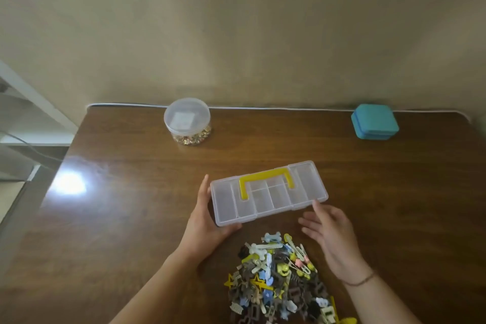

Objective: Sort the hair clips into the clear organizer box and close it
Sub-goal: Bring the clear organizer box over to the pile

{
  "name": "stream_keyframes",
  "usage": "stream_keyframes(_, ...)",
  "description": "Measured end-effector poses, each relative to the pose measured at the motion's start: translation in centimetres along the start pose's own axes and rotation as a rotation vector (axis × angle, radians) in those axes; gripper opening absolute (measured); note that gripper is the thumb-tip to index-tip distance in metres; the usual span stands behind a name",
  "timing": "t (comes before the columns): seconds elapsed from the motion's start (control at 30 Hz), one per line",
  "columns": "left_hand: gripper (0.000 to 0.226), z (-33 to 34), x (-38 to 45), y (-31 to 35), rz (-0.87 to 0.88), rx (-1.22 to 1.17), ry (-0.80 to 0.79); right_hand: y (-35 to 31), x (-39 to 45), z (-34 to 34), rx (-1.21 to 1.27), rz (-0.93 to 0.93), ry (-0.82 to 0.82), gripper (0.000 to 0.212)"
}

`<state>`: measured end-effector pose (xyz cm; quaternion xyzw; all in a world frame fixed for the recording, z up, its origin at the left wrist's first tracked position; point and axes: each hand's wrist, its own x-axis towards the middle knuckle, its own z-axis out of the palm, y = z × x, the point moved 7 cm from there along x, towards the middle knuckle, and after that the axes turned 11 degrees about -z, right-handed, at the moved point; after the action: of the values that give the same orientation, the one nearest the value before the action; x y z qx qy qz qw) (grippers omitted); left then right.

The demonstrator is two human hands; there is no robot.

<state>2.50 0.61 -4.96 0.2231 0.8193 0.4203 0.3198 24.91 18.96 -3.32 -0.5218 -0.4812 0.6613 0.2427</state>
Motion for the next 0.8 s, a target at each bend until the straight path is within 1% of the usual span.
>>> stream_keyframes(0.07,0.121,0.2,0.1,0.8,0.038,0.039,0.016,0.6,-0.3,1.5,0.184,0.078,-0.015,0.039)
stream_keyframes(0.1,0.110,0.2,0.0,1.3,0.073,0.049,0.025,0.6,-0.3,1.9,0.226,0.083,-0.003,0.041)
stream_keyframes(0.17,0.096,0.3,-0.2,2.2,0.139,0.064,0.036,0.4,-0.4,2.3,0.254,0.069,0.034,0.043)
stream_keyframes(0.3,0.085,0.2,-0.4,2.8,0.187,0.049,0.050,-0.1,-0.6,2.2,0.245,0.024,0.065,0.046)
stream_keyframes(0.5,0.081,0.0,-0.3,2.4,0.160,0.061,0.052,-0.8,-1.3,2.0,0.151,-0.050,0.115,0.046)
stream_keyframes(0.63,0.078,0.2,-0.2,2.7,0.164,0.066,0.003,-0.7,-2.2,1.3,0.057,-0.101,0.185,0.048)
stream_keyframes(0.73,0.083,0.2,-0.3,2.3,0.155,0.096,0.018,-0.3,-2.6,1.2,0.111,-0.073,0.199,0.046)
stream_keyframes(0.8,0.091,0.3,-0.2,1.6,0.134,0.111,0.023,0.3,-3.0,1.8,0.208,0.004,0.154,0.049)
